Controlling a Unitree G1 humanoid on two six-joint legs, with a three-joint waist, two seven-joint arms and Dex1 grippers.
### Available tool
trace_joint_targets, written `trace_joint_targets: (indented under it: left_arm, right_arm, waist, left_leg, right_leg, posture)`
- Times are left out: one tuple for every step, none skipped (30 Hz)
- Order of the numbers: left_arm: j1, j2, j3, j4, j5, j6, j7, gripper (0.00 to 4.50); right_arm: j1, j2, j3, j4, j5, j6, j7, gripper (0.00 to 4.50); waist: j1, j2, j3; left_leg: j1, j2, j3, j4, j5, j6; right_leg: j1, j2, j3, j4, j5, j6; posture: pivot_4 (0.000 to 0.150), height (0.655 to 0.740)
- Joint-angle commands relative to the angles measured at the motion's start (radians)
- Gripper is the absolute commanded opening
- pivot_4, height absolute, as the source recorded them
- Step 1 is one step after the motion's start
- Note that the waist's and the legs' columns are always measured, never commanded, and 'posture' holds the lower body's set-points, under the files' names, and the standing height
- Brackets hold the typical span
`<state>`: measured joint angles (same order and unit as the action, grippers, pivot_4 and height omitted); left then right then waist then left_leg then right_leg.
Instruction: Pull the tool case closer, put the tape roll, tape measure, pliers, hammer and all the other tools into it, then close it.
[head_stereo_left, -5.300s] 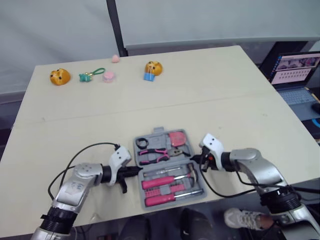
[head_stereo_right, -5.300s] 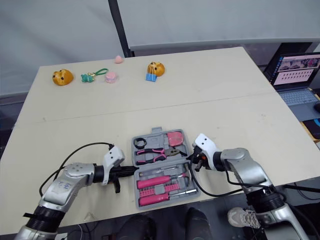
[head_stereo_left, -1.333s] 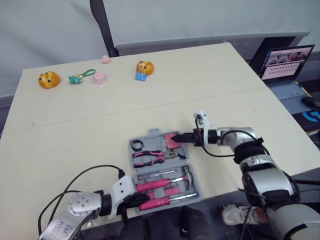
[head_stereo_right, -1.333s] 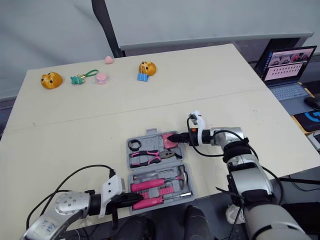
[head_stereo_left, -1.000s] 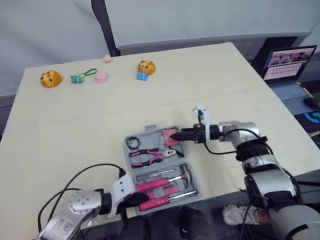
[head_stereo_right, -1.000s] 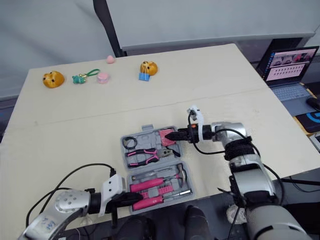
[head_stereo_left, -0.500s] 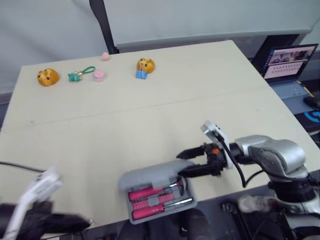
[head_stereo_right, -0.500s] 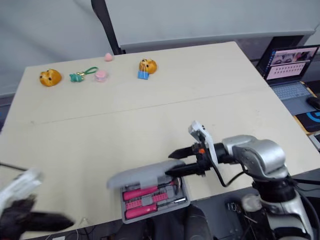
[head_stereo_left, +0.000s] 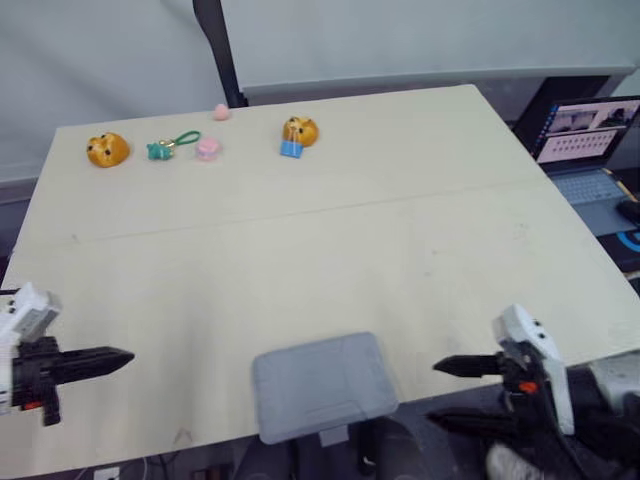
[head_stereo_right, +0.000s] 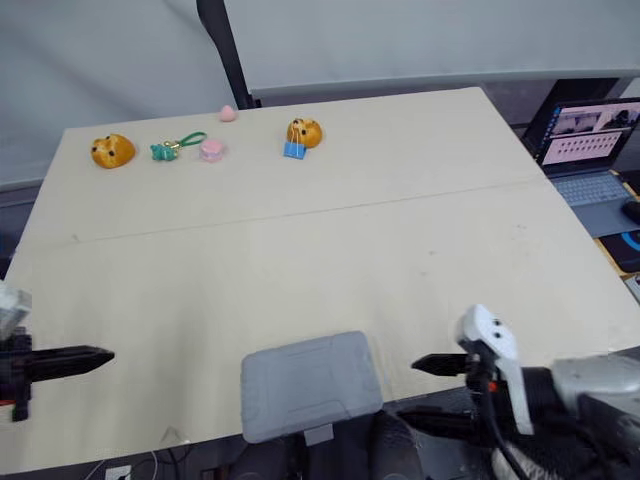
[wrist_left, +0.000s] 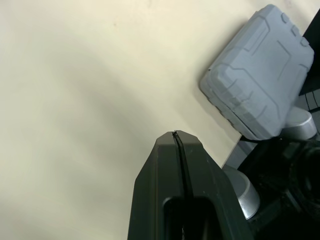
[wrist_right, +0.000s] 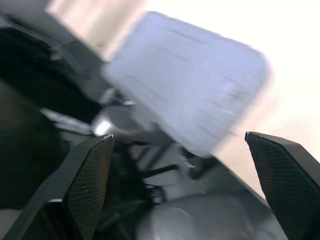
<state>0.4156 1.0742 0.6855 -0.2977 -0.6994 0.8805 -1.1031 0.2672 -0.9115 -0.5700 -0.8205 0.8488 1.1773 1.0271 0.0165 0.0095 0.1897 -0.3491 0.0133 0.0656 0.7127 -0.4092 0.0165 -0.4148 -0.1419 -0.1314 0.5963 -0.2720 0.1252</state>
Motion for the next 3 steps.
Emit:
trace_joint_targets:
  left_arm:
    - [-0.054, -0.016, -0.031, 0.011, 0.009, -0.008, 0.03, 0.0]
    - [-0.075, -0.028, -0.048, 0.014, 0.005, -0.012, 0.038, 0.0]
    - [-0.093, -0.042, -0.063, 0.014, 0.003, -0.024, 0.039, 0.0]
  right_arm:
    - [0.052, -0.024, -0.042, 0.05, -0.064, -0.115, 0.019, 4.44]
    - [0.058, -0.028, -0.039, 0.075, -0.08, -0.138, 0.019, 4.44]
    - [0.054, -0.031, -0.034, 0.102, -0.09, -0.154, 0.011, 4.44]
  waist:
    - [0.004, -0.001, 0.0]
    - [0.005, -0.001, 0.0]
    - [0.005, -0.001, 0.0]
  left_leg:
    - [-0.001, 0.0, 0.0, 0.002, 0.0, 0.0]
    - [-0.001, 0.0, 0.0, 0.003, 0.0, 0.0]
    - [-0.001, 0.0, 0.0, 0.003, 0.0, 0.0]
  right_leg:
    - [0.0, 0.001, 0.0, 0.0, 0.0, 0.0]
    - [0.0, 0.001, 0.0, 0.0, 0.0, 0.0]
    - [0.001, 0.001, 0.001, 0.001, 0.0, 0.0]
  posture:
    - [0.15, 0.7155]
    - [0.15, 0.7155]
    - [0.15, 0.7155]
